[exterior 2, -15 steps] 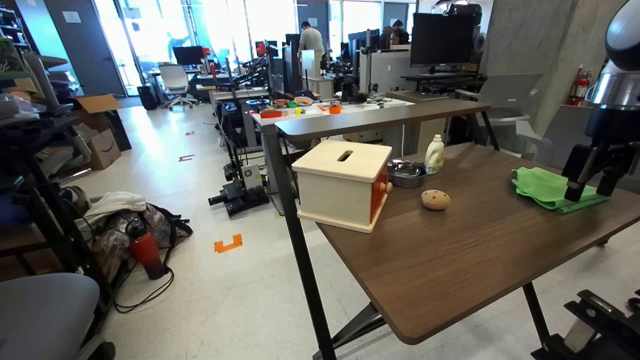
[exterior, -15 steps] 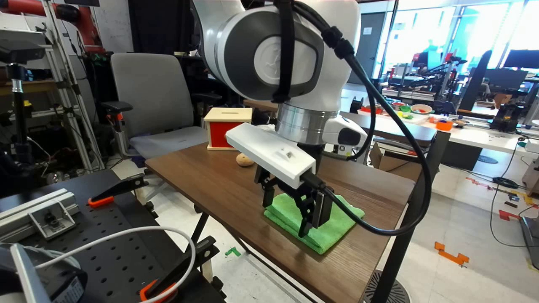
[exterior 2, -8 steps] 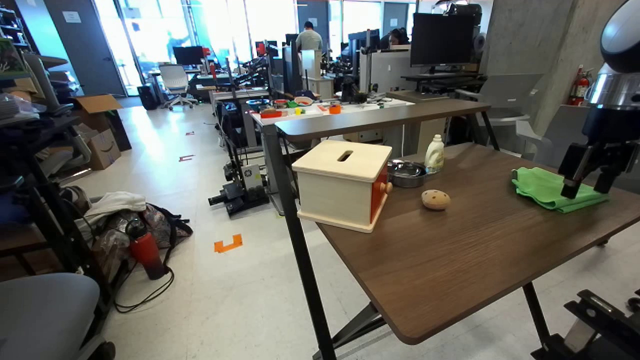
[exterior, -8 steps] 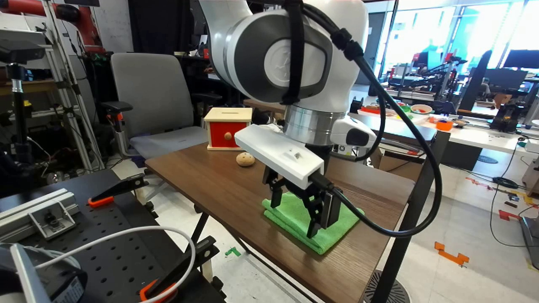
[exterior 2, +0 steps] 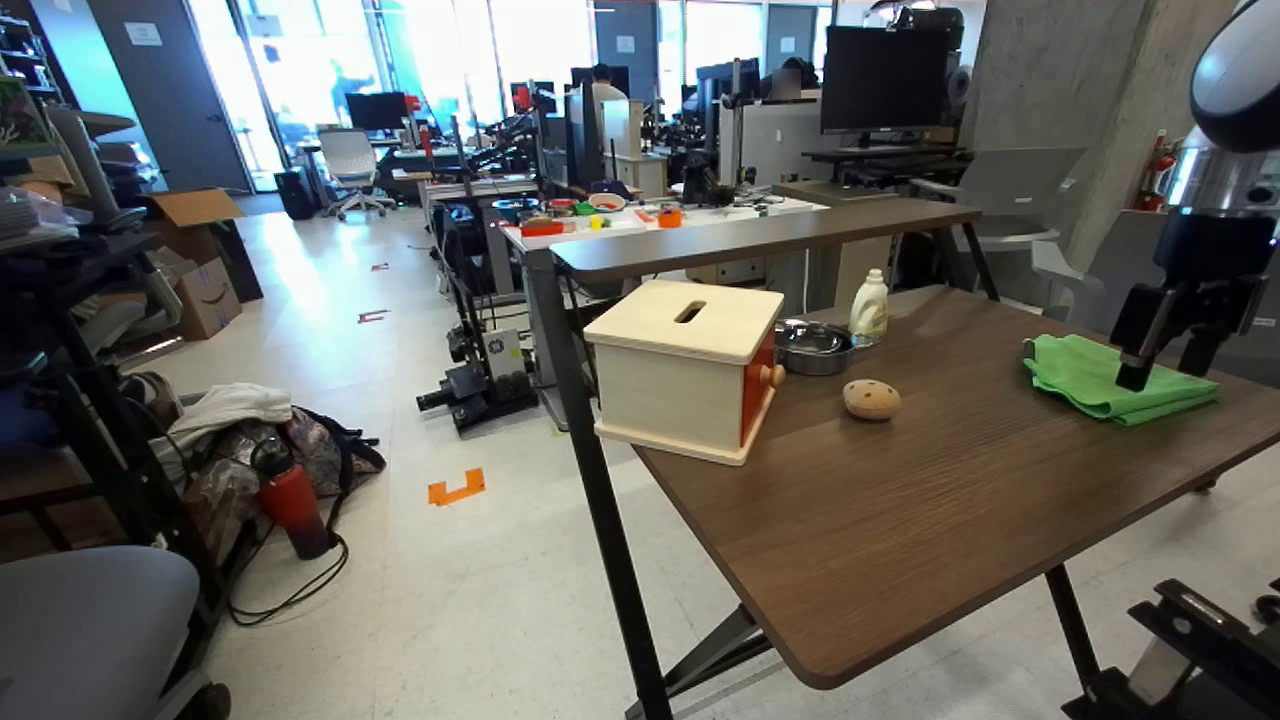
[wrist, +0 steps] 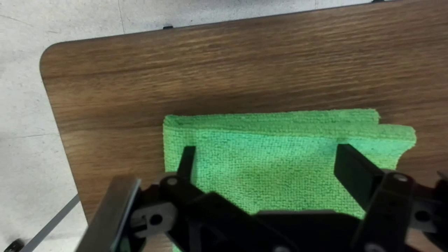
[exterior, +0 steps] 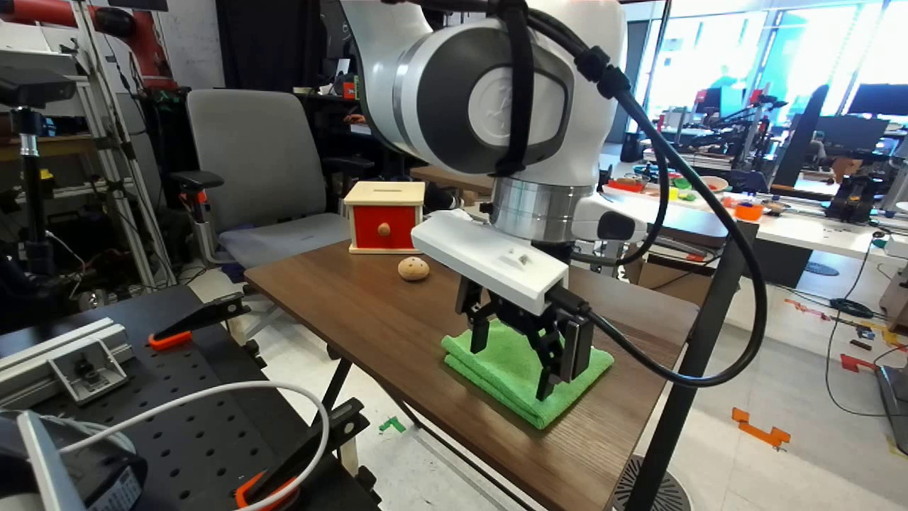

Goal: Use the green towel to wipe the right side of the table

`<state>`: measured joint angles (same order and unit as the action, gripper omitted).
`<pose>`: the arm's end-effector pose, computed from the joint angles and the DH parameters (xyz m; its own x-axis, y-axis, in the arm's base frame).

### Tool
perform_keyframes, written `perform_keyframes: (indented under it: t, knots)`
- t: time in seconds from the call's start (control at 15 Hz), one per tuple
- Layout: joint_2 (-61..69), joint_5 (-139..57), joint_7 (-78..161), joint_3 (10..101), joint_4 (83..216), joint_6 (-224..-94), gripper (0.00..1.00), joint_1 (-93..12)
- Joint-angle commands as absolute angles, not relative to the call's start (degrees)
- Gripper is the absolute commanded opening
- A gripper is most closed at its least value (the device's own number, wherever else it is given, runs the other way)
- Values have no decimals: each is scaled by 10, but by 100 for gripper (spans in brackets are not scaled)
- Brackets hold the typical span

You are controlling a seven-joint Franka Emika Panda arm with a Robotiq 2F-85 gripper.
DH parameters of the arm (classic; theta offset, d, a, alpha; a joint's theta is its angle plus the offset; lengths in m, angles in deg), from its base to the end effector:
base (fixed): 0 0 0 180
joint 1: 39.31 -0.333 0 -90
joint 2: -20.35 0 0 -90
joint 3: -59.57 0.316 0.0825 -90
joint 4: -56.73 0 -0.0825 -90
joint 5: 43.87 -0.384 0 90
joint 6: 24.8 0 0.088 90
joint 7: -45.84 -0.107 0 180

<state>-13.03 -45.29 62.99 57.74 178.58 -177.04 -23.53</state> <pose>0.5342 -0.1710 0.1261 0.9984 -0.0252 -0.0515 -0.0257 -0.9996 -0.0084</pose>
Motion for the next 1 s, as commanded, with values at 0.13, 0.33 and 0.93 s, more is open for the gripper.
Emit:
perform_keyframes:
  t: [0.13, 0.33, 0.93]
  knots:
    - [-165, -440, 622, 574, 1781, -1857, 100, -244]
    - [-181, -441, 620, 577, 1770, -1894, 100, -240]
    - [-245, -444, 598, 577, 1674, -1881, 100, -239]
